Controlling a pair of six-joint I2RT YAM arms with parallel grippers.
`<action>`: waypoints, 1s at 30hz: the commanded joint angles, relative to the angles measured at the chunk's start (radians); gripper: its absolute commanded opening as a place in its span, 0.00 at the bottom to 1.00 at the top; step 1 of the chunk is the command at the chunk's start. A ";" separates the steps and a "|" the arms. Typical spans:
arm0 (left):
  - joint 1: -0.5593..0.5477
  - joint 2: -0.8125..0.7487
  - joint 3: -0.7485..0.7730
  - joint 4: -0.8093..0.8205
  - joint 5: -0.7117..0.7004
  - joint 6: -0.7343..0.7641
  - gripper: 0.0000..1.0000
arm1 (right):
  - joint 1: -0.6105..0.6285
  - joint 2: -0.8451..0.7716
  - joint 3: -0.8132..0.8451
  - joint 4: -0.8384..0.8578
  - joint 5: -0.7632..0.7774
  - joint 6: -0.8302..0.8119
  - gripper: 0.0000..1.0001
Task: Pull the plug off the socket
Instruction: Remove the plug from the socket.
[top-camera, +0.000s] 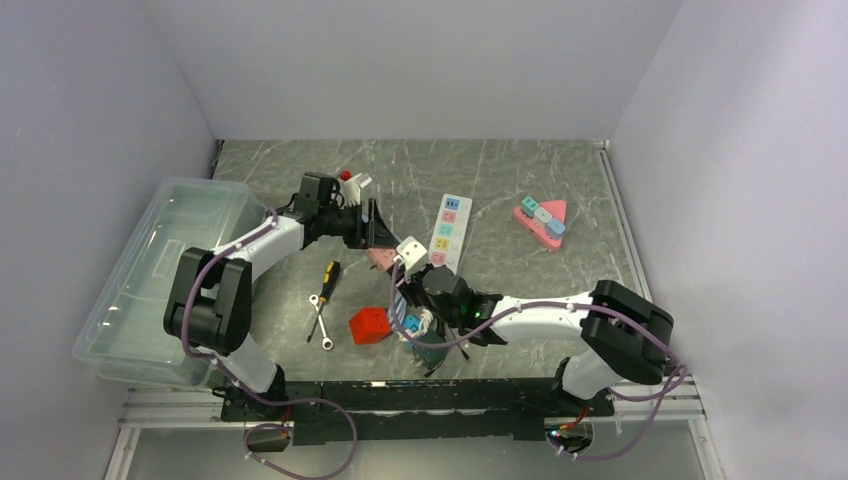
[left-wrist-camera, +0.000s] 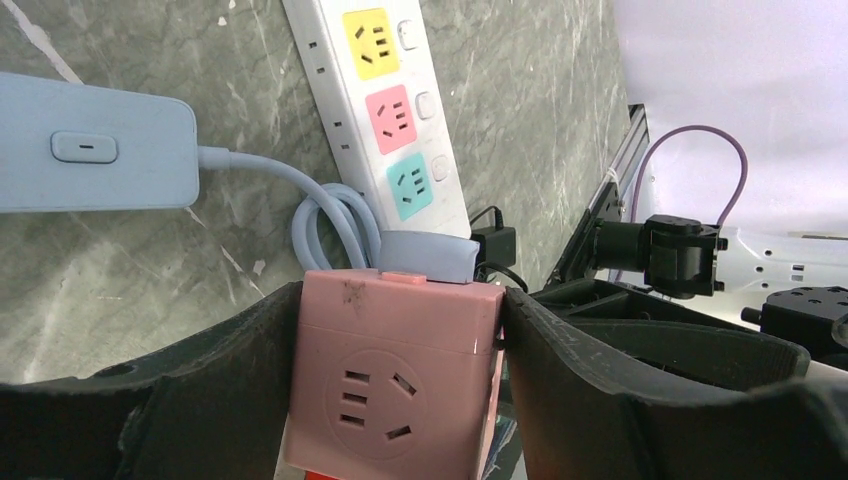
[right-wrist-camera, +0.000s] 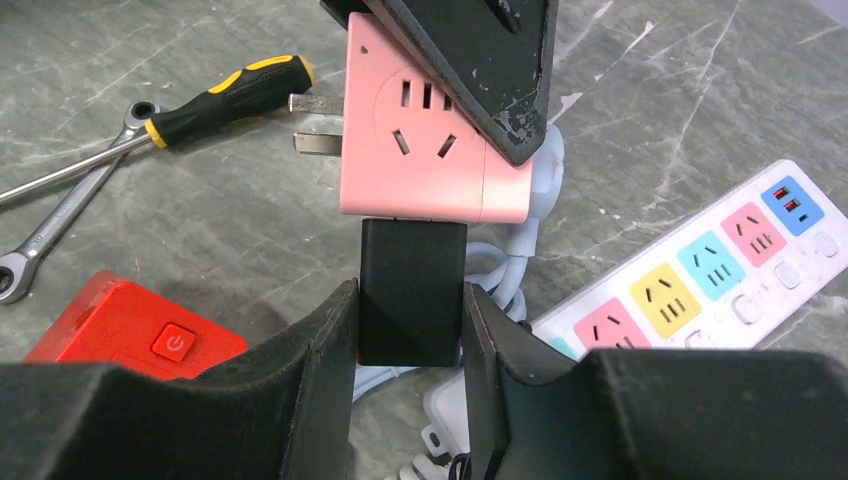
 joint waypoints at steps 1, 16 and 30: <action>-0.006 -0.010 0.031 0.062 0.059 -0.022 0.46 | -0.029 0.001 0.070 0.096 -0.017 0.016 0.00; -0.005 -0.020 0.054 -0.001 0.020 0.011 0.77 | -0.120 -0.089 -0.041 0.225 -0.093 0.128 0.00; -0.005 0.048 0.013 0.146 0.143 -0.149 1.00 | -0.088 -0.124 -0.138 0.400 -0.048 0.082 0.00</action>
